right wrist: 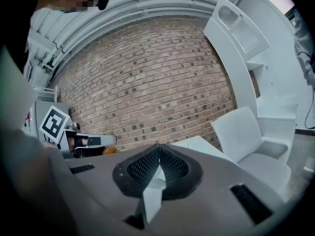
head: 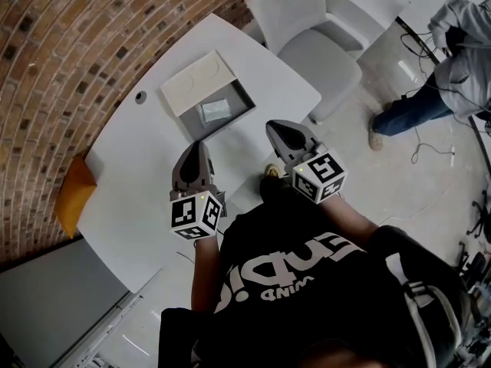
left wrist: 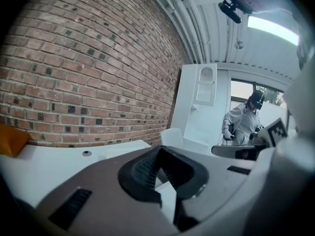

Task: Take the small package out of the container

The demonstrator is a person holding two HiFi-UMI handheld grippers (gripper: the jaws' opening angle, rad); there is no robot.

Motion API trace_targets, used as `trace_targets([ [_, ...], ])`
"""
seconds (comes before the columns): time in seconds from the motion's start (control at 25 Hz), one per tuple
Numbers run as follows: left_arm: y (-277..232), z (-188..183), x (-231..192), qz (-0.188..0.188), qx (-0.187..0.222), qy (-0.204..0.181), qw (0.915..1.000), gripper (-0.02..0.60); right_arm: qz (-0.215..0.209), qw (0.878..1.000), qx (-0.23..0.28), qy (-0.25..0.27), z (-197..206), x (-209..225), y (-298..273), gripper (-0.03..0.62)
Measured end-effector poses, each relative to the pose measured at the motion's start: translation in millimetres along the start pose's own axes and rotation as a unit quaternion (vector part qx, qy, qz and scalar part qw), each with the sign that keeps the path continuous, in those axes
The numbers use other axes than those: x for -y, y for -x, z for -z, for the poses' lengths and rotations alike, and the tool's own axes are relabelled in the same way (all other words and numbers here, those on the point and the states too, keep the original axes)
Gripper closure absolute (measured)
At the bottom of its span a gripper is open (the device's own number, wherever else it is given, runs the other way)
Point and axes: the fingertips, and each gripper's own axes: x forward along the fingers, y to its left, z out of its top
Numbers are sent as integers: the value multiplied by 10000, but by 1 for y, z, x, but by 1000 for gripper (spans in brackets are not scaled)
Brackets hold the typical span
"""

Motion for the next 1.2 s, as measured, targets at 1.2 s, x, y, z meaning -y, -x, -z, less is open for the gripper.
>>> trace_targets([
  [1.2, -51, -23, -47, -467, 35, 103, 9988, 523, -538, 9984, -125, 98, -22, 16, -76, 594],
])
